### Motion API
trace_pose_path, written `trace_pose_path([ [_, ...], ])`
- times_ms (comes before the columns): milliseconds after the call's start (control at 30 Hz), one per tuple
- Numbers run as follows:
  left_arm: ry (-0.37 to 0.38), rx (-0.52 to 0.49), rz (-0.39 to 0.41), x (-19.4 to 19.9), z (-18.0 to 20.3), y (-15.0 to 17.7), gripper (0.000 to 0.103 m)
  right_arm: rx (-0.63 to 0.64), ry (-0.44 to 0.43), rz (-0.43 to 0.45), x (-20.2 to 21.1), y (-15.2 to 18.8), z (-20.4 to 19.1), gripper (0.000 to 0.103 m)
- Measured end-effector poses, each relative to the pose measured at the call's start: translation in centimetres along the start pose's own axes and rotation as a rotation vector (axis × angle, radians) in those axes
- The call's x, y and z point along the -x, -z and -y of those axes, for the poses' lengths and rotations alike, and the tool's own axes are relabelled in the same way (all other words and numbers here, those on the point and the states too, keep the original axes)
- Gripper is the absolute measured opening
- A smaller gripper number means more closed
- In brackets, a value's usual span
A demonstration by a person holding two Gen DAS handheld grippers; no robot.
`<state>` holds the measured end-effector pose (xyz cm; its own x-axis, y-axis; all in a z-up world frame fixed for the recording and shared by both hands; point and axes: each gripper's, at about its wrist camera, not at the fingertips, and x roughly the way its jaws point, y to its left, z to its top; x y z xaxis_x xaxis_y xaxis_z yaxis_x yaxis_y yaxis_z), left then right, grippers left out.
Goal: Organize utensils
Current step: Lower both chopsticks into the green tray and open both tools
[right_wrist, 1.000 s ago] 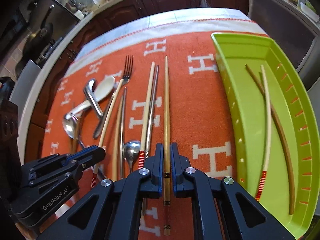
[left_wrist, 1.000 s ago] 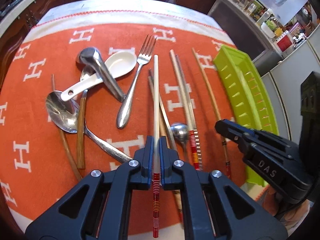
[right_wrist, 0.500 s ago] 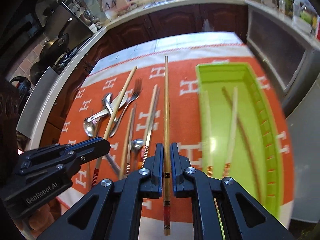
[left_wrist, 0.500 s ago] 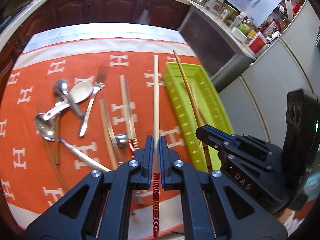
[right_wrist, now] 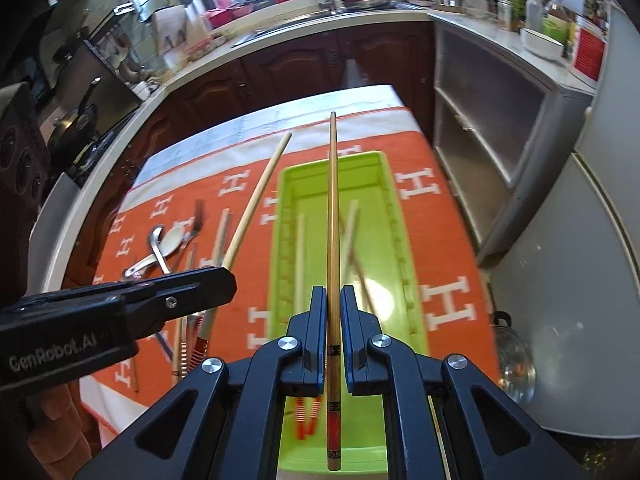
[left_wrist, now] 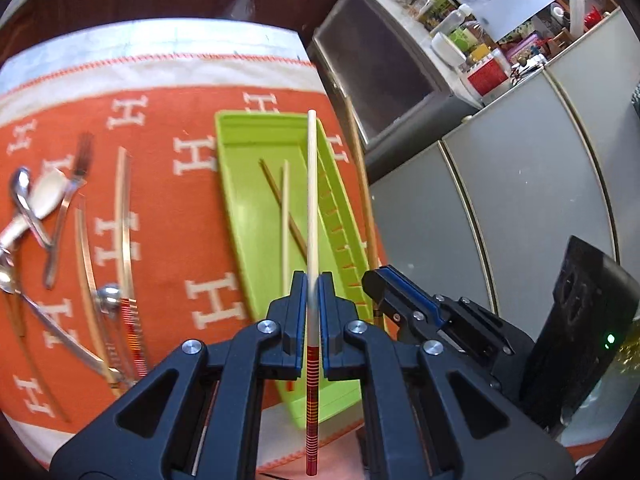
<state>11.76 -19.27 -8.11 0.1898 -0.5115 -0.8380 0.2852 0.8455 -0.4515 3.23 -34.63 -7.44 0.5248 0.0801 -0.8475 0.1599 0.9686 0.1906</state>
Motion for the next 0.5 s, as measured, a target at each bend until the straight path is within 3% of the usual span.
trace_pose_path([
  [167, -0.01, 0.051, -0.02, -3.1, -0.5, 0.6, 0.003, 0.007, 0.013, -0.025, -1.0, 0.2, 2.4, 0.006],
  [333, -0.098, 0.057, -0.042, -5.5, -1.1, 1.2, 0.004, 0.032, 0.018, -0.076, -3.2, 0.5, 2.4, 0.006],
  [500, -0.15, -0.002, -0.045, -5.1, -1.0, 2.4, 0.005, 0.046, 0.026, -0.107, -4.7, 1.0, 1.2, 0.021],
])
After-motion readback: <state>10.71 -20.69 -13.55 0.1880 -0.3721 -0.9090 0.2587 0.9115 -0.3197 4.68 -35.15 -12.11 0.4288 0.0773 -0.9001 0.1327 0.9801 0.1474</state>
